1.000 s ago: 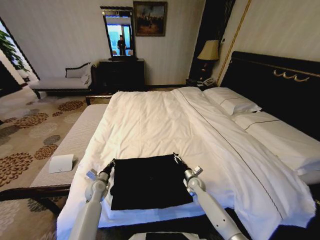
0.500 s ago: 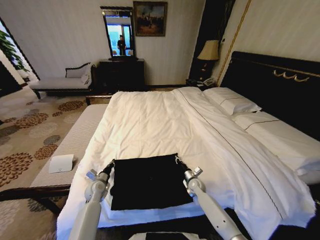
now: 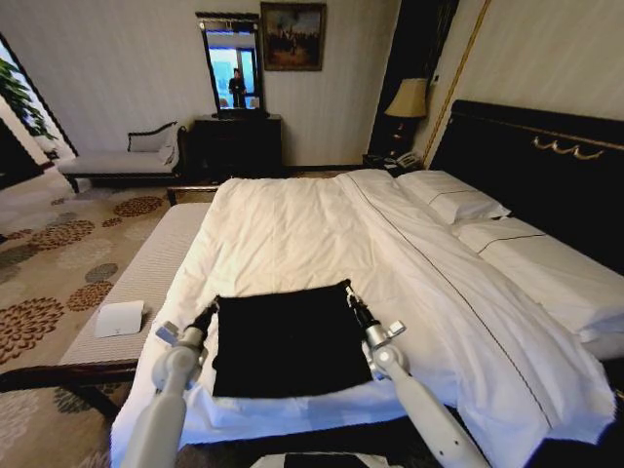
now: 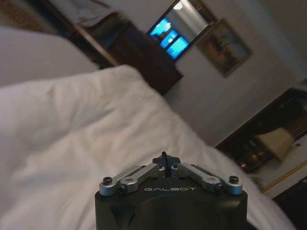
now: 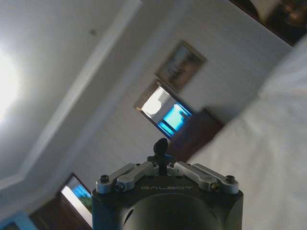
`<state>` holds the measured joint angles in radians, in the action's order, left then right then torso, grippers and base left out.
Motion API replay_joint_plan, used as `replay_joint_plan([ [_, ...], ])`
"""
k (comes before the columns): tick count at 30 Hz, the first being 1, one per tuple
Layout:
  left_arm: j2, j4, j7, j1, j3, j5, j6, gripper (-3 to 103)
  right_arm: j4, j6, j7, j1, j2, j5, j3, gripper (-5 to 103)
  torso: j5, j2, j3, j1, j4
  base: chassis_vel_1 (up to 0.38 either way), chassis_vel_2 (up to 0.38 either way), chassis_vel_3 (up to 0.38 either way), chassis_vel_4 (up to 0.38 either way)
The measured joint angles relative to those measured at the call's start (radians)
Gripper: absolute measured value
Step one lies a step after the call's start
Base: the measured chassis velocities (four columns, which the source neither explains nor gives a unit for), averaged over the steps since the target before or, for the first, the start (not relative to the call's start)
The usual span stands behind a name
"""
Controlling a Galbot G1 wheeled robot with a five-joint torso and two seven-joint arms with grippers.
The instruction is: Fold the clothes on the bed.
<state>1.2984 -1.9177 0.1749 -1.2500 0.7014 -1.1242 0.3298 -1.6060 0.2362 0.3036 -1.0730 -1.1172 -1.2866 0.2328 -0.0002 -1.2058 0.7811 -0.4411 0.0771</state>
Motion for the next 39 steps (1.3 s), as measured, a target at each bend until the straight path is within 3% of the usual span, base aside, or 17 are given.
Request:
replay_joint_plan([
  [6, -0.039, -0.117, 0.015, -0.032, 0.052, -0.067, 0.013, 0, -0.156, 0.028, -0.01, -0.019, 0.038, -0.011, 0.012, 2, 0.0001, 0.0, 0.0, 0.0, -0.0002, 0.0, 0.0, 0.0, 0.0],
  [15, -0.03, -0.277, 0.017, -0.141, 0.117, -0.11, 0.019, 0, -0.297, 0.042, -0.008, -0.154, 0.049, 0.026, 0.086, 2, 0.0002, 0.0, 0.0, 0.0, 0.0, 0.0, 0.0, 0.0, 0.0],
  [25, 0.021, -0.47, 0.02, -0.304, 0.154, -0.097, 0.011, 0, -0.433, 0.101, -0.056, -0.36, -0.002, 0.177, 0.172, 2, 0.0003, 0.0, 0.0, 0.0, 0.0, 0.0, 0.0, 0.0, 0.0],
  [28, 0.049, -0.568, 0.035, -0.406, 0.159, -0.09, 0.002, 0, -0.563, 0.117, -0.152, -0.472, -0.027, 0.247, 0.207, 2, 0.0001, 0.0, 0.0, 0.0, -0.0001, 0.0, 0.0, 0.0, 0.0],
  [33, 0.056, -0.593, 0.093, -0.502, 0.185, -0.12, 0.01, 0, -0.721, 0.091, -0.352, -0.577, -0.023, 0.31, 0.25, 2, 0.0, 0.0, 0.0, 0.0, 0.0001, 0.0, 0.0, 0.0, 0.0],
  [36, 0.032, -0.594, 0.159, -0.464, 0.189, -0.161, 0.041, 0, -0.769, 0.014, -0.524, -0.527, -0.006, 0.317, 0.24, 2, -0.0003, 0.0, 0.0, 0.0, 0.0, 0.0, 0.0, 0.0, 0.0],
  [37, 0.032, -0.594, 0.159, -0.464, 0.189, -0.161, 0.041, 0, -0.769, 0.014, -0.524, -0.527, -0.006, 0.317, 0.24, 2, -0.0003, 0.0, 0.0, 0.0, 0.0, 0.0, 0.0, 0.0, 0.0],
  [39, 0.014, -0.592, 0.188, -0.401, 0.161, -0.161, 0.068, 0, -0.742, -0.054, -0.645, -0.445, 0.005, 0.31, 0.202, 2, -0.0001, 0.0, 0.0, 0.0, -0.0002, 0.0, 0.0, 0.0, 0.0],
])
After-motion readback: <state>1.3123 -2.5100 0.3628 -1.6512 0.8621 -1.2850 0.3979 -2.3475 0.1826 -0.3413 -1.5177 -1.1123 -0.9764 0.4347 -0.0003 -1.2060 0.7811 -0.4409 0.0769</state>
